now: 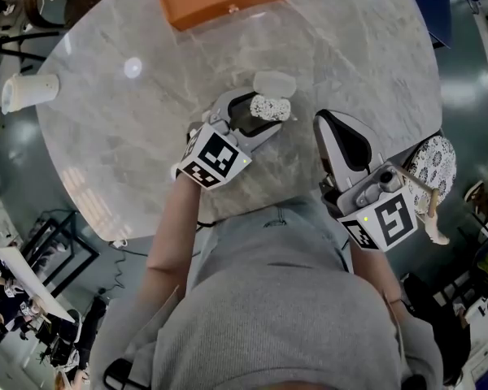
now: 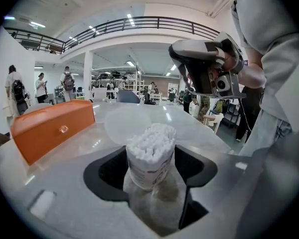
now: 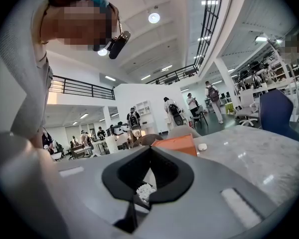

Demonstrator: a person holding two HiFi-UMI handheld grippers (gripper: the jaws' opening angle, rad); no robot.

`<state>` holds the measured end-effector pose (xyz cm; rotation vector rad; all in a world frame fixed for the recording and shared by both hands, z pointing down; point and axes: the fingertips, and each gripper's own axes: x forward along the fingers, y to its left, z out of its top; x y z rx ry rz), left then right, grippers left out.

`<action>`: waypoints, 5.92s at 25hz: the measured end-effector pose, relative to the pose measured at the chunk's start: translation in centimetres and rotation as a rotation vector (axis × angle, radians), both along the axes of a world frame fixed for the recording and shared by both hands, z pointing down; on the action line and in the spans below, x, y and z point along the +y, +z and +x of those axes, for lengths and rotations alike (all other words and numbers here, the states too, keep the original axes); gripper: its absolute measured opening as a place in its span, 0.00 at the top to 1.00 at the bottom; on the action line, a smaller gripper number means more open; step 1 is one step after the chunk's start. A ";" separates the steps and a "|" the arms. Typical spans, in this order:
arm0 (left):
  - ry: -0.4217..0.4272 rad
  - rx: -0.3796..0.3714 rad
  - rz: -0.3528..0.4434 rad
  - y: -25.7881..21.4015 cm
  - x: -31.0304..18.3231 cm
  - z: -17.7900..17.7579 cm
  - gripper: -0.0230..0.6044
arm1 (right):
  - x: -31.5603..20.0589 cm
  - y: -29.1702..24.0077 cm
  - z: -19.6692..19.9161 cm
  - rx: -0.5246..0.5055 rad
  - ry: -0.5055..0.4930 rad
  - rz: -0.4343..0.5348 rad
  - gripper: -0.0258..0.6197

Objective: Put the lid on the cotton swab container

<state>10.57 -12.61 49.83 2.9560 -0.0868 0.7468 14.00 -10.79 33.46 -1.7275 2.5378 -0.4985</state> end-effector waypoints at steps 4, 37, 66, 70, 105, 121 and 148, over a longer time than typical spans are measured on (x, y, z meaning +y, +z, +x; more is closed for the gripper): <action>-0.008 -0.010 -0.013 0.3 0.0 0.3 0.48 | 0.0 0.0 0.4 -0.010 0.006 -0.008 0.96; -0.215 -0.008 0.025 0.8 -1.0 1.6 0.51 | 1.1 -0.5 0.7 -0.016 -0.006 0.005 0.96; -0.228 -0.019 0.122 -7.8 1.4 -4.0 0.52 | 0.9 -3.3 -4.0 0.003 -0.152 0.075 0.96; -0.233 -0.022 0.126 -9.0 1.8 -4.8 0.52 | 0.9 -3.9 -4.7 0.004 -0.173 0.089 0.96; -0.249 0.039 0.149 -16.0 4.0 -8.6 0.52 | 0.3 -7.4 -9.1 0.020 -0.422 0.171 0.84; -0.224 0.022 0.169 -15.9 4.5 -8.5 0.52 | -1.5 -6.8 -11.6 -0.022 -0.651 0.105 0.75; -0.215 0.009 0.172 -16.0 4.7 -8.8 0.52 | 0.1 -8.1 -12.6 -0.046 -0.749 0.139 0.82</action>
